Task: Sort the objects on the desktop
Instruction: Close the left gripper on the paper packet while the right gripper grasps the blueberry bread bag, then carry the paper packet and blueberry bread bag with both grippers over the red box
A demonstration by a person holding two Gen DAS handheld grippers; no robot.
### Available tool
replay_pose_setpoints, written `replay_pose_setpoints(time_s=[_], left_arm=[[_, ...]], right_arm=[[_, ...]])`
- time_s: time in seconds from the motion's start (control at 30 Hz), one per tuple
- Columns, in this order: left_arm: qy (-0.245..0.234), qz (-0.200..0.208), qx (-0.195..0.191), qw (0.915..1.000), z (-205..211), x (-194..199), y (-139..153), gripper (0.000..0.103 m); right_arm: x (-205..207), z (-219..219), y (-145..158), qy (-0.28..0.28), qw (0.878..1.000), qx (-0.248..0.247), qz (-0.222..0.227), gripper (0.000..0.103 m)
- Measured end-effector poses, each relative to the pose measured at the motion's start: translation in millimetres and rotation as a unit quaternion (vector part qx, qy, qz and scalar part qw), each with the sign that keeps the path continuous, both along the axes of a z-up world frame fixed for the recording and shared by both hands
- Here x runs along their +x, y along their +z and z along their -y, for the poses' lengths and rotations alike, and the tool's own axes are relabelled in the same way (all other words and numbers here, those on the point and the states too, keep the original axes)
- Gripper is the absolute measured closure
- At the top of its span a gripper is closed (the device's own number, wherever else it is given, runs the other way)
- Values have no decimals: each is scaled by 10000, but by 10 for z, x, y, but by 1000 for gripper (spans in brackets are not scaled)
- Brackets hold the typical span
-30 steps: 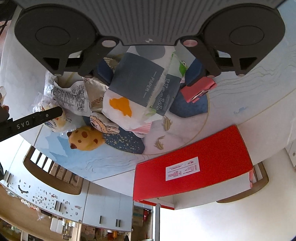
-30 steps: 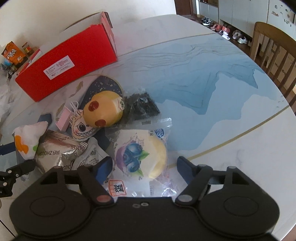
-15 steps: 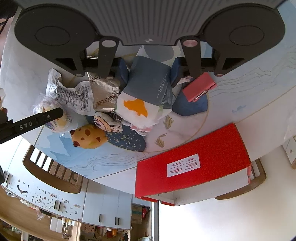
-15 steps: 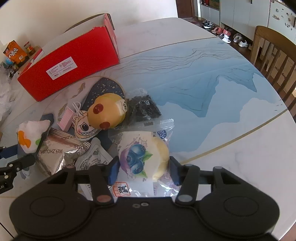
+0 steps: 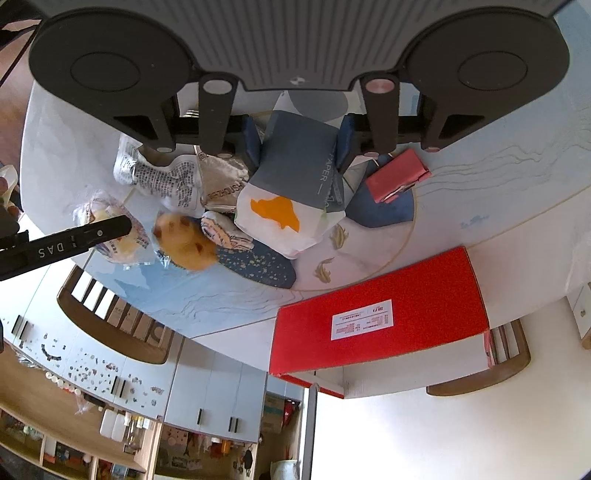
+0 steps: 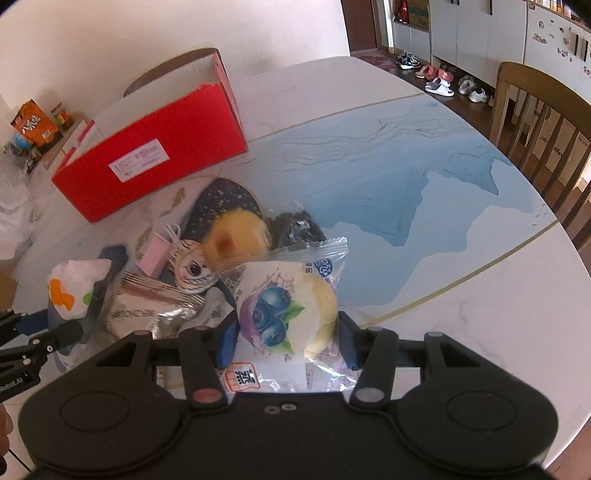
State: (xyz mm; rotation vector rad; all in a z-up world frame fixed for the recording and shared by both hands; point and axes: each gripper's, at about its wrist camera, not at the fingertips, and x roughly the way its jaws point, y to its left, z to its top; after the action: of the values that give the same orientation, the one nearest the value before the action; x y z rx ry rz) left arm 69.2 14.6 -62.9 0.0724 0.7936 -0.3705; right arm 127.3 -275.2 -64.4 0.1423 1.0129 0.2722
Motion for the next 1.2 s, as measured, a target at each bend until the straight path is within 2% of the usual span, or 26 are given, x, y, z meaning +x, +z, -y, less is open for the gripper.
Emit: replay_pose_setpoints(time_s=[0.8, 1.03, 1.2], left_arm=[[4, 36, -311, 9995, -357, -305, 249, 63], [172, 23, -376, 9991, -325, -216, 337, 63], [452, 54, -323, 9984, -259, -55, 411, 63]], right_arm=[[-361, -579, 467, 373, 9988, 92, 299, 50], [-244, -621, 595, 611, 9973, 123, 390, 50], [-6, -615, 667, 952, 9944, 189, 426, 50]])
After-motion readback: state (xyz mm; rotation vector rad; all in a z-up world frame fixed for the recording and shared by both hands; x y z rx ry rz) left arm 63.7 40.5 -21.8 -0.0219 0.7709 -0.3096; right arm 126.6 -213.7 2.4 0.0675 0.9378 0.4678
